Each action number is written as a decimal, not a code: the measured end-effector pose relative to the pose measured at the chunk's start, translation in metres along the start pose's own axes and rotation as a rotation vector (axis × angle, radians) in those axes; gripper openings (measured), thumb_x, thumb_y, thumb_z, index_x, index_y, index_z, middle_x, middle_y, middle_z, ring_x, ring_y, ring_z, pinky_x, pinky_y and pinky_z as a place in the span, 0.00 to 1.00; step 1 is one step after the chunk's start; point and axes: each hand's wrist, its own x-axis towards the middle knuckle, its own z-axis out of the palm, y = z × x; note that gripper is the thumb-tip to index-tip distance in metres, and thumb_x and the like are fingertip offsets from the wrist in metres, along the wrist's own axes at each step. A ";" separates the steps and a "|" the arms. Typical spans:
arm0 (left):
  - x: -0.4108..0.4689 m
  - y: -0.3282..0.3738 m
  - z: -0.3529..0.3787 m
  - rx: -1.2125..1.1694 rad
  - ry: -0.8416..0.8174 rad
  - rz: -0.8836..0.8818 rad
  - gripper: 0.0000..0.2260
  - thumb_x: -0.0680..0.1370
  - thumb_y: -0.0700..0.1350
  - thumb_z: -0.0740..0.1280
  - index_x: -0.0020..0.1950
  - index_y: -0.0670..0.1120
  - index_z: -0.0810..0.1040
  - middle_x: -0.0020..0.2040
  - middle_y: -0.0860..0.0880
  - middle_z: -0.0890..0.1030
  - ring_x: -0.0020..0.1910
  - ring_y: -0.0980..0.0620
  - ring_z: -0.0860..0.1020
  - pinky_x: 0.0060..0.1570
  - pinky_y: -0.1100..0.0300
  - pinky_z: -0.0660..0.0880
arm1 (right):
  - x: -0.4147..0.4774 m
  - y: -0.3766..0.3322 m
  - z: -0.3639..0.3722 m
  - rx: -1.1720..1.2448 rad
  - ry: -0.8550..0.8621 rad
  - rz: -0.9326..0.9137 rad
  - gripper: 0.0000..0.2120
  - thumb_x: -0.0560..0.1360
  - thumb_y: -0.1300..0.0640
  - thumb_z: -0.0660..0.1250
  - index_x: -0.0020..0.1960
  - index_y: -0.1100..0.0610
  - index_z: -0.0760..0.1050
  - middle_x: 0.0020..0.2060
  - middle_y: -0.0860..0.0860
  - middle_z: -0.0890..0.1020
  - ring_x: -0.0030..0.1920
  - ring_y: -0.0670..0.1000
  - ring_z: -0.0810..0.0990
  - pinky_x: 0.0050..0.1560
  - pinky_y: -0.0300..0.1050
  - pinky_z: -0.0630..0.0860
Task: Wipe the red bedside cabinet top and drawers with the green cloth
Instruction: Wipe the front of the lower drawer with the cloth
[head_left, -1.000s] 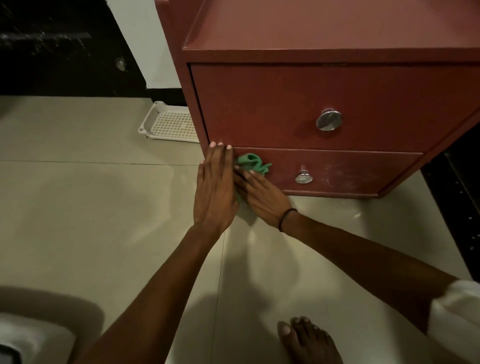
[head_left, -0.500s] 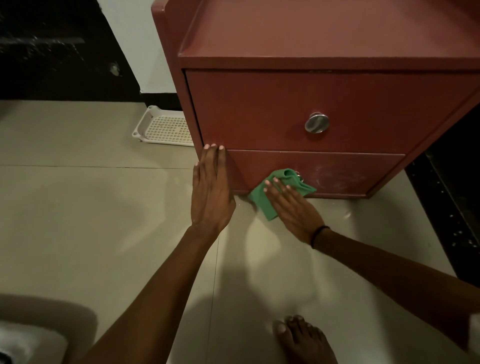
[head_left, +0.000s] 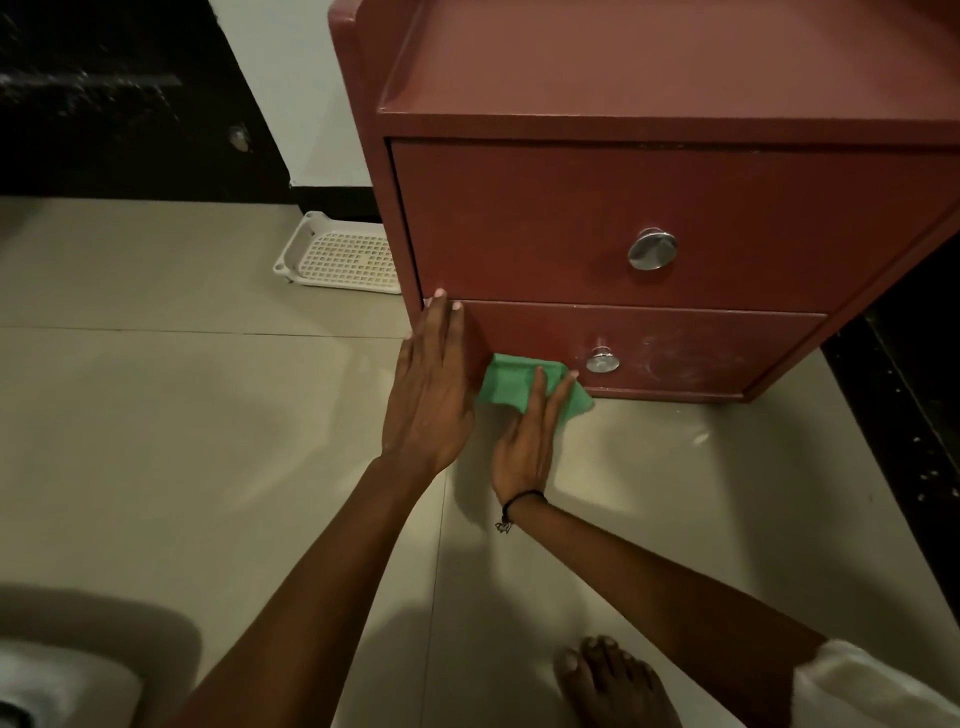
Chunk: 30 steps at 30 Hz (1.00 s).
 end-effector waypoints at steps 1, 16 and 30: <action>0.000 0.000 0.000 0.003 -0.002 0.003 0.40 0.72 0.34 0.64 0.81 0.41 0.49 0.82 0.42 0.46 0.82 0.44 0.49 0.76 0.43 0.60 | 0.003 -0.003 -0.004 0.043 0.049 0.037 0.31 0.80 0.70 0.56 0.80 0.56 0.55 0.80 0.52 0.42 0.80 0.53 0.47 0.66 0.31 0.63; 0.000 0.003 -0.003 -0.005 -0.026 -0.019 0.36 0.75 0.36 0.61 0.81 0.42 0.49 0.82 0.43 0.46 0.82 0.45 0.49 0.76 0.43 0.60 | 0.038 -0.071 -0.008 0.430 0.229 0.507 0.27 0.83 0.66 0.53 0.80 0.62 0.49 0.80 0.58 0.51 0.81 0.53 0.48 0.75 0.36 0.46; 0.006 0.022 -0.006 0.043 0.009 0.050 0.40 0.72 0.35 0.63 0.81 0.42 0.48 0.82 0.42 0.47 0.82 0.45 0.45 0.79 0.44 0.52 | 0.023 -0.012 -0.090 0.506 0.514 0.505 0.16 0.84 0.57 0.56 0.66 0.64 0.74 0.61 0.55 0.80 0.61 0.59 0.79 0.63 0.50 0.74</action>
